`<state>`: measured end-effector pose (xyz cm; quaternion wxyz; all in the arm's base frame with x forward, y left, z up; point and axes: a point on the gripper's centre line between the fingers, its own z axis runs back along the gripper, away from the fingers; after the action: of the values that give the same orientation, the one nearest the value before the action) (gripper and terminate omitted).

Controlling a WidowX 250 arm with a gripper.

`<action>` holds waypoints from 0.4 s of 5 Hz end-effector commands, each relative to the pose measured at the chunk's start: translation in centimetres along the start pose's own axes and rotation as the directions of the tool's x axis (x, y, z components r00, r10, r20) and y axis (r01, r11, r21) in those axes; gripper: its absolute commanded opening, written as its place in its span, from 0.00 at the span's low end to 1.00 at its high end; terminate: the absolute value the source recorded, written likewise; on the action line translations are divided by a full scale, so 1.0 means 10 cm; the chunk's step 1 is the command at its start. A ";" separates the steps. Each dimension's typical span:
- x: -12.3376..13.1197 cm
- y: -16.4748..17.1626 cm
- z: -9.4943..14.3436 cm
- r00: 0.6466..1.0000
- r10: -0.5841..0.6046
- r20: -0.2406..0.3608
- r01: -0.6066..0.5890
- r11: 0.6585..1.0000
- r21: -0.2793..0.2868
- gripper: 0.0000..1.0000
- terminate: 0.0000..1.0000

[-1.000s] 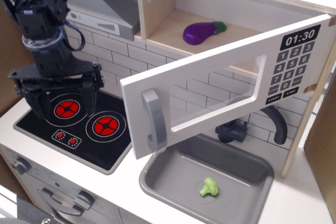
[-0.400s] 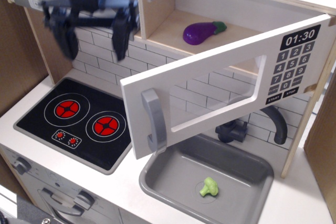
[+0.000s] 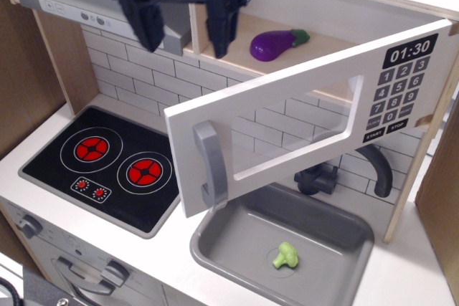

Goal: Close microwave

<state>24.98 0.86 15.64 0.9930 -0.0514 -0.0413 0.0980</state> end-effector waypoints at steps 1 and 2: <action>0.00 -0.40 0.09 0.986 -0.167 0.018 0.168 0.985 -0.045 1.00 0.00; -0.06 -0.53 -0.14 0.968 -0.251 0.003 0.251 0.968 0.029 1.00 0.00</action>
<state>26.06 -4.45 13.96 0.9986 -0.0301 -0.0354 -0.0244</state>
